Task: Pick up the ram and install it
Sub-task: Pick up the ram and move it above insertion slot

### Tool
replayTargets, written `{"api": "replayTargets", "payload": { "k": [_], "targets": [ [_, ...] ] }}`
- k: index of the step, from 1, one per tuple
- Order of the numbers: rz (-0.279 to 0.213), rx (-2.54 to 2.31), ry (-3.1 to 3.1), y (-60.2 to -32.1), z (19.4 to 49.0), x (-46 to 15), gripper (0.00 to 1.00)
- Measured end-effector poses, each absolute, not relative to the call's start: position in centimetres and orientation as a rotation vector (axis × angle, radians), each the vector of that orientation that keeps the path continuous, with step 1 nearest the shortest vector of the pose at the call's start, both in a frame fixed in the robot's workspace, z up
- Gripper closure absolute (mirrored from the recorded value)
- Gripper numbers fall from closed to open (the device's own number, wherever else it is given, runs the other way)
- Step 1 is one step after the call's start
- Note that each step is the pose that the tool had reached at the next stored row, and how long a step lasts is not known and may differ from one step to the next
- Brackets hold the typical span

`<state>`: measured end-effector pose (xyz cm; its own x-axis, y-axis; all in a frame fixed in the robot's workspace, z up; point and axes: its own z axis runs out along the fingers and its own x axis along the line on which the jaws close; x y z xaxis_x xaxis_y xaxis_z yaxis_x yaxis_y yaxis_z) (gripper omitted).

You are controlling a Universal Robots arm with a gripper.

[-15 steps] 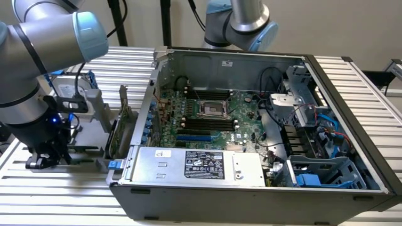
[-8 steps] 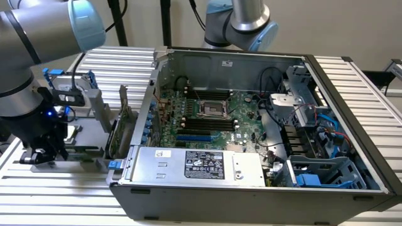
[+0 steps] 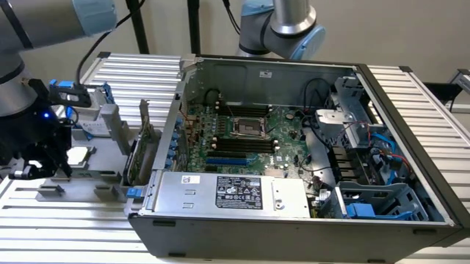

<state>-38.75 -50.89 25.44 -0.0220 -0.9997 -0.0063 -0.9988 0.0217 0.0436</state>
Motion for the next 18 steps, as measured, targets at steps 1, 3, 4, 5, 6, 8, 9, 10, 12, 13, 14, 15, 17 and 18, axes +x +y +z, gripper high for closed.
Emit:
{"api": "replayTargets", "payload": {
  "k": [1,3,4,5,6,8,9,10,12,13,14,15,17,18],
  "targets": [
    [-0.055,2.179,-2.227,-50.9,25.9,-38.7,0.86],
    [-0.055,2.178,-2.227,-50.9,26.8,-38.6,0.86],
    [-0.055,2.179,-2.227,-50.9,27.3,-38.6,0.86],
    [-0.055,2.179,-2.227,-50.9,27.7,-38.5,0.86],
    [-0.055,2.178,-2.227,-50.9,28.2,-38.4,0.86],
    [-0.055,2.179,-2.227,-50.9,29.1,-38.3,0.86],
    [-0.055,2.178,-2.227,-50.9,29.5,-38.2,0.86],
    [-0.055,2.179,-2.227,-50.9,30.0,-38.0,0.86],
    [-0.055,2.179,-2.227,-50.9,30.9,-37.7,0.86],
    [-0.056,2.179,-2.227,-50.9,31.4,-37.5,0.86],
    [-0.056,2.179,-2.227,-50.9,31.8,-37.3,0.86],
    [-0.057,2.179,-2.227,-50.9,32.2,-37.0,0.86],
    [-0.059,2.180,-2.228,-50.9,33.0,-36.5,0.86],
    [-0.060,2.181,-2.229,-50.9,33.3,-36.1,0.86]
  ]
}}
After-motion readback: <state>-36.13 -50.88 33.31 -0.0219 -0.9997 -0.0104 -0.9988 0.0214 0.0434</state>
